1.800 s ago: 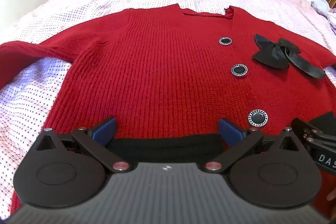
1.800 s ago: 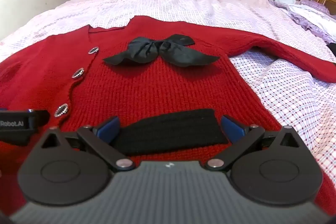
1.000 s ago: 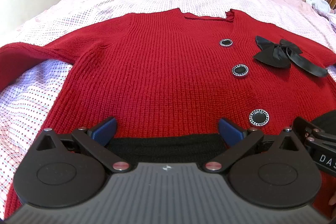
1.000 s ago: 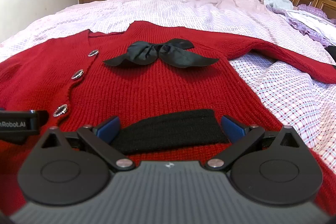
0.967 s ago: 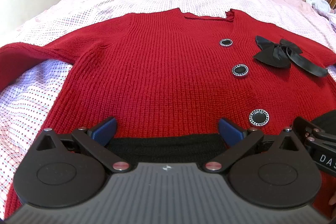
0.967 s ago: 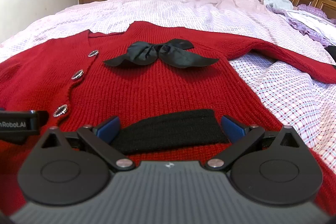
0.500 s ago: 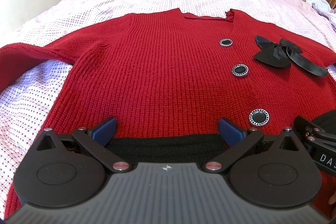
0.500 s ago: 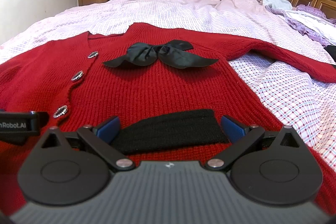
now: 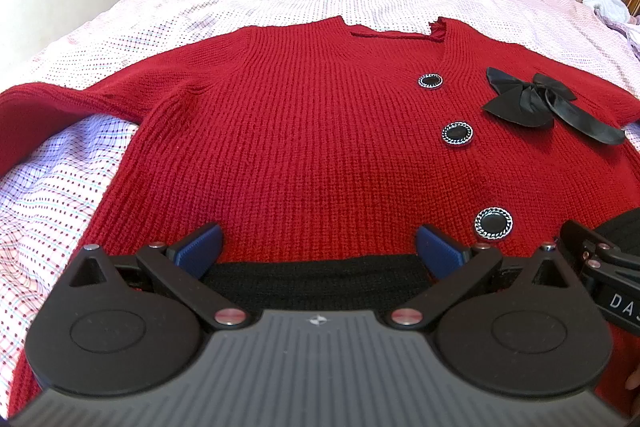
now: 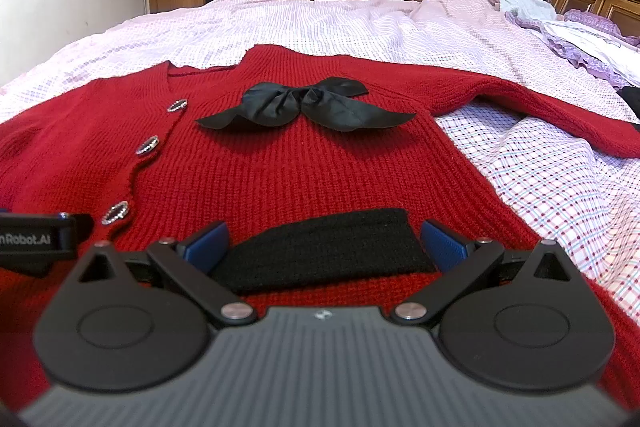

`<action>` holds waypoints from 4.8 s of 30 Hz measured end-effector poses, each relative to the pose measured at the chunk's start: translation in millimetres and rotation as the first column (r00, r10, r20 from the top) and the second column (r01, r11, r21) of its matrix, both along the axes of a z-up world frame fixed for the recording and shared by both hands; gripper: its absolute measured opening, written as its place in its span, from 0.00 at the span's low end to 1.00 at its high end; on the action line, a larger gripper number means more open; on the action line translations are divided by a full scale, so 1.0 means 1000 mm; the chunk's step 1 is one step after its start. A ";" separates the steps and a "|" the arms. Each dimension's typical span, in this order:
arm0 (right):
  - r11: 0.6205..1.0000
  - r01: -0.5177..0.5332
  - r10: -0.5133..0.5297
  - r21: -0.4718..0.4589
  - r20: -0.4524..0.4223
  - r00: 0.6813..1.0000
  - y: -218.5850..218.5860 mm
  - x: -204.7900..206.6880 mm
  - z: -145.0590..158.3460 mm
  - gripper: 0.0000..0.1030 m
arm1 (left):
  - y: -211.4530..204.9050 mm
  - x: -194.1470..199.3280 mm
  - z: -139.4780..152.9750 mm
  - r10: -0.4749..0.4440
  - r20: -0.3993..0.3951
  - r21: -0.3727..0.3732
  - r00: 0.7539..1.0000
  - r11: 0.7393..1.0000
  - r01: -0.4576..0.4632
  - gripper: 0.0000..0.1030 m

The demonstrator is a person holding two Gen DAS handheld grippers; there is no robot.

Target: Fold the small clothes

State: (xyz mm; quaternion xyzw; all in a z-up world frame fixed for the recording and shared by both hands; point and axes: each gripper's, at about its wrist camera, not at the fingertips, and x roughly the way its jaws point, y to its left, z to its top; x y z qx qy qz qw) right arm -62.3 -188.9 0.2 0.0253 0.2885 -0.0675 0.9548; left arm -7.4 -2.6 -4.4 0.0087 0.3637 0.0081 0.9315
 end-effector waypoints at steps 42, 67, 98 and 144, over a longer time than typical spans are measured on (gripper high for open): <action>0.989 -0.065 0.071 0.136 -0.037 0.997 -0.031 -0.007 0.033 1.00 | 0.006 -0.003 0.024 0.000 -0.030 -0.036 1.000 0.999 -0.001 1.00; 0.843 0.261 -0.278 0.471 -0.035 0.960 -0.248 0.054 0.029 1.00 | -0.006 0.028 0.033 0.057 -0.102 -0.029 0.993 0.998 -0.060 1.00; 0.898 0.162 -0.244 0.409 0.156 0.957 -0.240 0.060 0.108 0.16 | -0.004 0.033 0.026 -0.005 -0.109 0.032 0.994 0.999 0.008 1.00; 0.921 -0.197 0.200 0.336 0.024 0.979 -0.041 0.091 0.091 0.61 | 0.087 0.050 0.047 0.046 -0.046 0.013 0.998 0.999 -0.045 1.00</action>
